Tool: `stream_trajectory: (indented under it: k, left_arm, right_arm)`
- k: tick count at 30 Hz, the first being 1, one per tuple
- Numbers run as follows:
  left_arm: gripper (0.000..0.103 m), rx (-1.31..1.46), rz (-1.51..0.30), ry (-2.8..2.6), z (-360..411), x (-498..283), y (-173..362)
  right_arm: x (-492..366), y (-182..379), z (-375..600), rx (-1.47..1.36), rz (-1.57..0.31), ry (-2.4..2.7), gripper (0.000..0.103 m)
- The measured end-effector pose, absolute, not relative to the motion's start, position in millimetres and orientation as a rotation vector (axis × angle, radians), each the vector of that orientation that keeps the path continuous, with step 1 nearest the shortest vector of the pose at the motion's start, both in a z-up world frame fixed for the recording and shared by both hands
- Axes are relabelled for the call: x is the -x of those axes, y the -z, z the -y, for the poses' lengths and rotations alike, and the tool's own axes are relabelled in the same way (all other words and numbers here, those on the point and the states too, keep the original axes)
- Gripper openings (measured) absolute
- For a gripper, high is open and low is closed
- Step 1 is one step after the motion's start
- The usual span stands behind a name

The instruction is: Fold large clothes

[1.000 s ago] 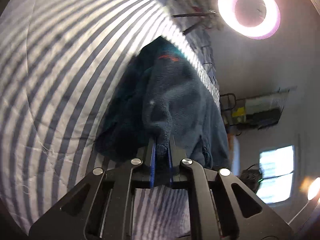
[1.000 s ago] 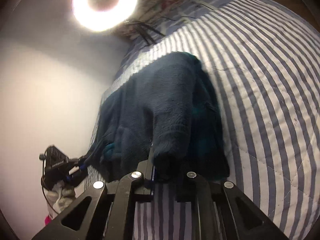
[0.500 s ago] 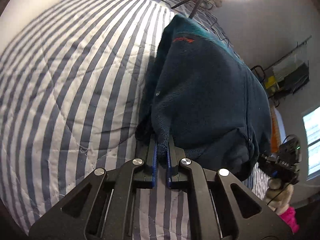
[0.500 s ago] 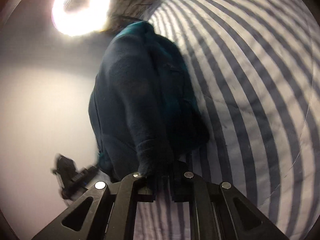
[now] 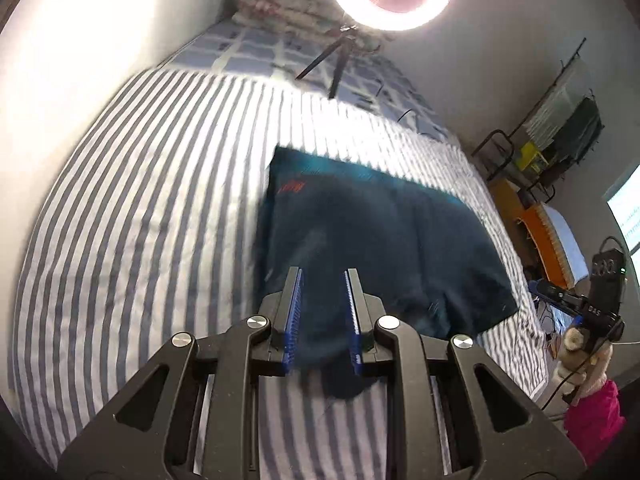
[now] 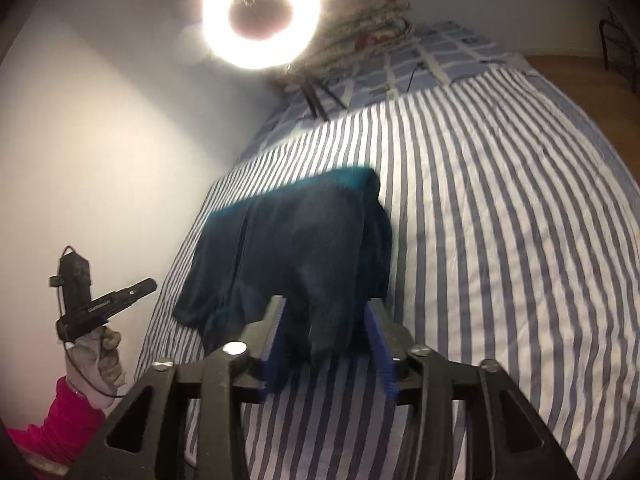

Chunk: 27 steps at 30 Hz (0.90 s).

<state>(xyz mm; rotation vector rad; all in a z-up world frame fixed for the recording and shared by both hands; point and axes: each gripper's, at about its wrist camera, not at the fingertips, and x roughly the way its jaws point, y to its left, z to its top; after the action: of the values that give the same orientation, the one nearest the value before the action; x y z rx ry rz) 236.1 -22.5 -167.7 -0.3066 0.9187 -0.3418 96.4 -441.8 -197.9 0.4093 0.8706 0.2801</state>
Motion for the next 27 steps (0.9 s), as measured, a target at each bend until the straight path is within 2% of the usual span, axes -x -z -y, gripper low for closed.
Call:
stream_trajectory:
  k: [2,3,5,9,11,14,18,22,27]
  left_arm:
    - [0.019,0.292,-0.91,0.353,33,-250,164]
    - [0.019,0.282,-0.907,0.355,36,-253,163]
    - [0.019,0.276,-0.904,0.36,39,-258,163]
    - [0.019,0.291,-0.921,0.356,35,-264,174]
    - [0.019,0.308,-0.951,0.34,32,-269,183]
    - [0.019,0.304,-0.946,0.335,35,-275,178]
    - [0.019,0.272,-0.909,0.325,49,-292,161]
    - [0.019,0.243,-0.898,0.326,72,-323,157]
    - [0.019,0.215,-0.943,0.327,92,-352,177]
  right_arm:
    - [-117,209,443,-0.459,-0.89,-0.336,0.068]
    - [-128,220,441,-0.489,-0.919,-0.351,0.066]
    - [-145,250,436,-0.576,-1.016,-0.378,0.006]
    - [-136,284,436,-0.526,-1.088,-0.301,0.005]
    - [-130,289,447,-0.576,-1.09,-0.29,0.013]
    - [-127,261,447,-0.471,-1.056,-0.248,0.025]
    - [-129,197,428,-0.224,-0.891,-0.204,0.035]
    - [-167,174,397,-0.122,-0.8,-0.23,0.036]
    - [-219,193,366,-0.086,-0.831,-0.268,0.031]
